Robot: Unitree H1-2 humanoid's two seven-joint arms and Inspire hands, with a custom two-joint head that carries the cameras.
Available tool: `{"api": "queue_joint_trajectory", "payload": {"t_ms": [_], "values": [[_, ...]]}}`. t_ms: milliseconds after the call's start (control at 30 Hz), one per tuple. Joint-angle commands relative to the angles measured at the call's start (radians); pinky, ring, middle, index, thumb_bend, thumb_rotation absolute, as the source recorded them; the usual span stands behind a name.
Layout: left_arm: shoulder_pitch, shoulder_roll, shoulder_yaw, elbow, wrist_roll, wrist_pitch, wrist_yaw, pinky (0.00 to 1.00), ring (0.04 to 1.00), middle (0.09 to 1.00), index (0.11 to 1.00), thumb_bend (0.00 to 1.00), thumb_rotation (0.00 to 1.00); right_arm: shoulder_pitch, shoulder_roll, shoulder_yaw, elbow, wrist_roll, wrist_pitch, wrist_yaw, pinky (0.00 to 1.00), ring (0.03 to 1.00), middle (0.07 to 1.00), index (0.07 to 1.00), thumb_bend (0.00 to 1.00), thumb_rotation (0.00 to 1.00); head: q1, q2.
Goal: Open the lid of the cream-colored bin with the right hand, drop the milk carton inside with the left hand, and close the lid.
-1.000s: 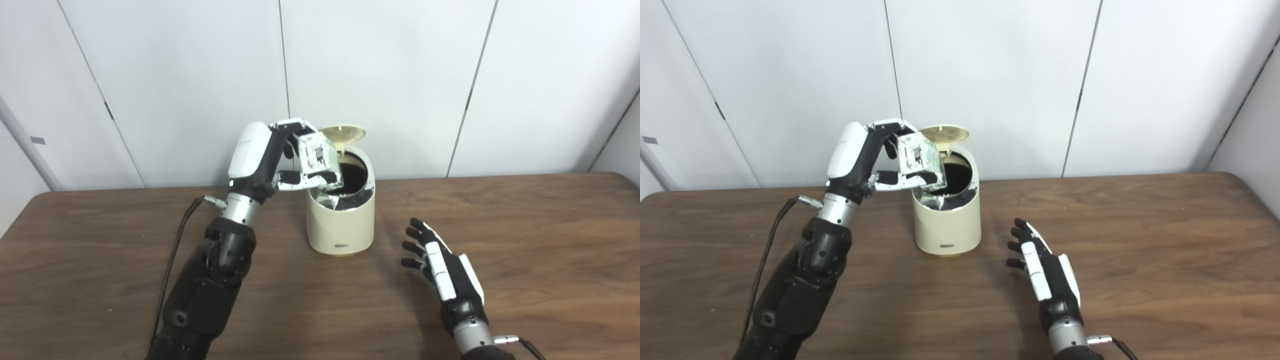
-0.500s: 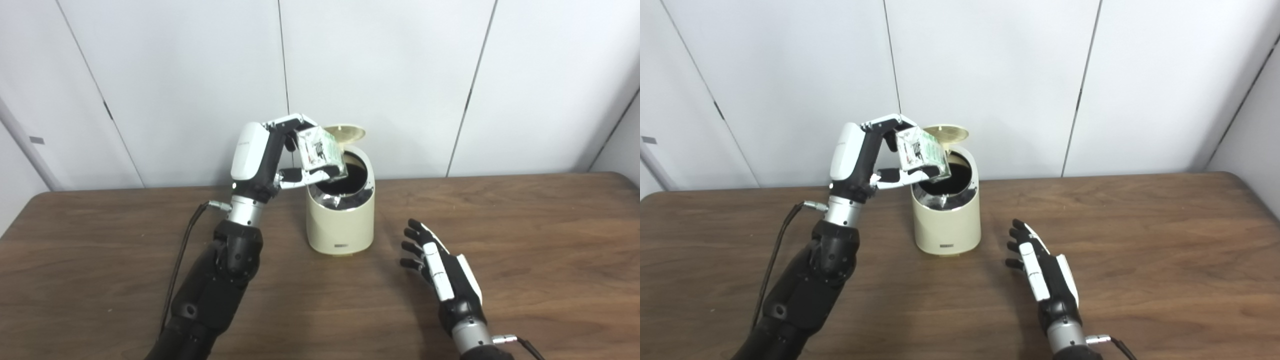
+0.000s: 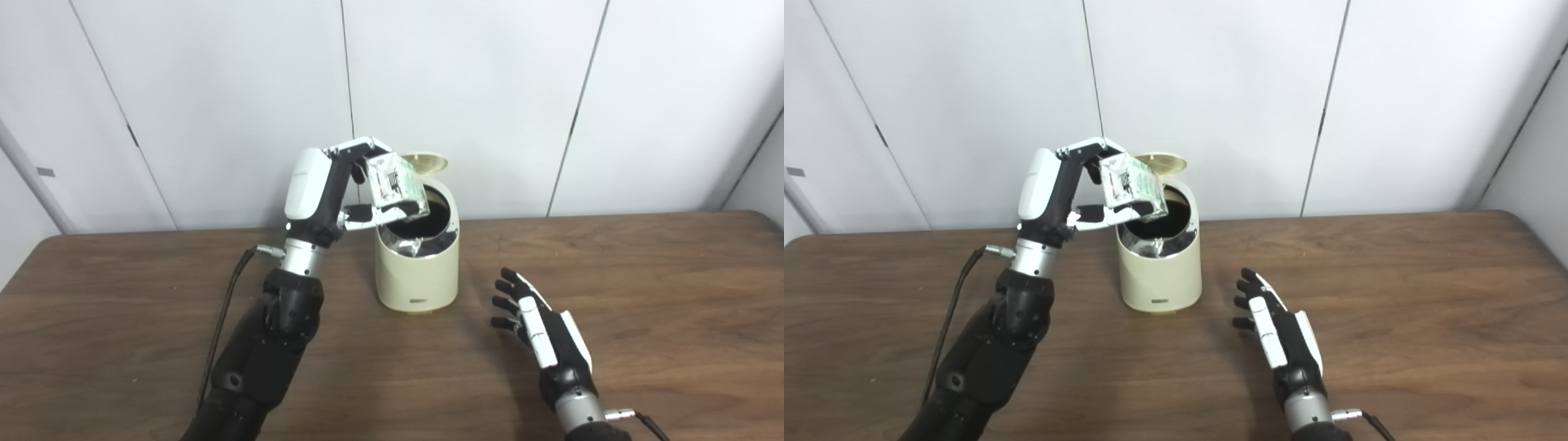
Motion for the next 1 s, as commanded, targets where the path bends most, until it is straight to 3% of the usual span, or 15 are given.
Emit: {"api": "queue_joint_trajectory", "payload": {"t_ms": [0, 233, 400, 667, 967], "values": [[-0.041, -0.001, 0.018, -0.046, -0.015, -0.004, 0.003, 0.31, 0.407, 0.52, 0.522, 0.47, 0.0, -0.033, 0.002, 0.008, -0.035, -0.01, -0.019, 0.002, 0.73, 0.844, 0.879, 0.897, 0.51, 1.0, -0.001, 0.001], [-0.031, 0.007, 0.026, -0.056, -0.018, 0.013, -0.045, 0.31, 0.409, 0.524, 0.52, 0.47, 0.0, -0.035, -0.006, 0.029, -0.047, -0.078, 0.01, -0.006, 0.83, 0.891, 0.865, 0.893, 0.54, 1.0, -0.006, -0.003], [-0.031, 0.009, 0.03, -0.048, -0.006, -0.006, -0.039, 0.32, 0.41, 0.513, 0.521, 0.47, 0.0, -0.034, -0.014, 0.03, -0.051, -0.09, 0.002, 0.0, 0.85, 0.893, 0.864, 0.898, 0.53, 1.0, -0.007, 0.004], [-0.028, 0.011, 0.029, -0.036, 0.01, -0.002, -0.035, 0.32, 0.397, 0.493, 0.538, 0.47, 0.0, -0.028, -0.032, 0.04, -0.054, -0.102, -0.026, -0.001, 0.78, 0.849, 0.854, 0.9, 0.39, 1.0, -0.008, 0.01], [-0.026, 0.015, 0.022, -0.051, 0.025, 0.047, -0.065, 0.35, 0.378, 0.482, 0.538, 0.5, 0.0, -0.028, -0.029, 0.034, -0.054, -0.09, -0.027, -0.002, 0.76, 0.836, 0.842, 0.892, 0.39, 0.94, -0.007, 0.011]]}}
